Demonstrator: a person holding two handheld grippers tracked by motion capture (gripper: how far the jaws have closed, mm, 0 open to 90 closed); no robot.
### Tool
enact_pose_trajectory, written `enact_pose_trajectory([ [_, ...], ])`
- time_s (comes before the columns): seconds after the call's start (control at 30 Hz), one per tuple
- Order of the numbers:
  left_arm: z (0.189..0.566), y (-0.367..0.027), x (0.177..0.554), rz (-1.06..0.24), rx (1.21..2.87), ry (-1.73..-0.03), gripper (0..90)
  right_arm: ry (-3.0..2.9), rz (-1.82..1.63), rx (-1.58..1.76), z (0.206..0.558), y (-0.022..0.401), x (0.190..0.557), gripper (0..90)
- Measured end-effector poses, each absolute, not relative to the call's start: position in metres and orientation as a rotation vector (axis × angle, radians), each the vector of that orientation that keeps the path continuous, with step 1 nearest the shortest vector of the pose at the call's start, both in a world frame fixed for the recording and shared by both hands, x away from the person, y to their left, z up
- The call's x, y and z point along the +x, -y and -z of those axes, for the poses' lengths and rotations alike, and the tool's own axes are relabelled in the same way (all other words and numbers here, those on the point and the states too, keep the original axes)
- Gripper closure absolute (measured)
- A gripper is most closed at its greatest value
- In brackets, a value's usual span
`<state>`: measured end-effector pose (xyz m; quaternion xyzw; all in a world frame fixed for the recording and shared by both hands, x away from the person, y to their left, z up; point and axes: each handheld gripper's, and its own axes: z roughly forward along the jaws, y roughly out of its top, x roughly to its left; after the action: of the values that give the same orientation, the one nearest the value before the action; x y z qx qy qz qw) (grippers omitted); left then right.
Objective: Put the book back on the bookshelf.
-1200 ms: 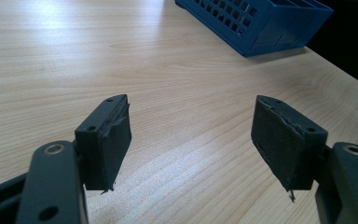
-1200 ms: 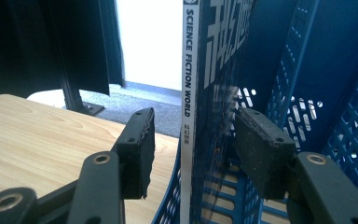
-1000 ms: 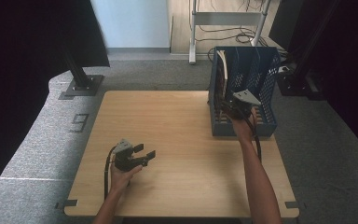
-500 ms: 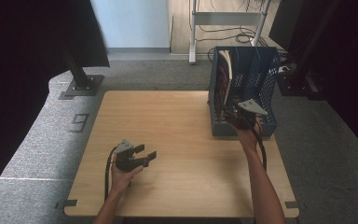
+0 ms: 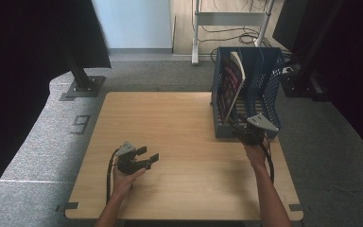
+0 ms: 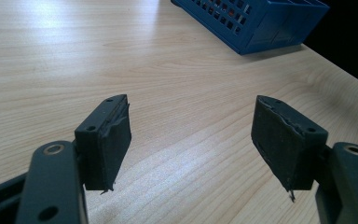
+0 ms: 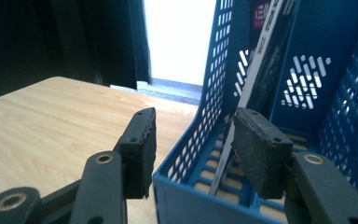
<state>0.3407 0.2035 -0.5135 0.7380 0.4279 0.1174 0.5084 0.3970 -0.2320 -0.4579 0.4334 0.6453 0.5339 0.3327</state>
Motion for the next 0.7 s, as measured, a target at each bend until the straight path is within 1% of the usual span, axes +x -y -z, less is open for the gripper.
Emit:
enact_pose_trajectory([
  [0.7, 0.515, -0.201, 0.339, -0.275, 1.796, -1.028, 28.2, -1.758, -1.415, 1.140, 0.493, 0.235, 0.355, 48.3],
])
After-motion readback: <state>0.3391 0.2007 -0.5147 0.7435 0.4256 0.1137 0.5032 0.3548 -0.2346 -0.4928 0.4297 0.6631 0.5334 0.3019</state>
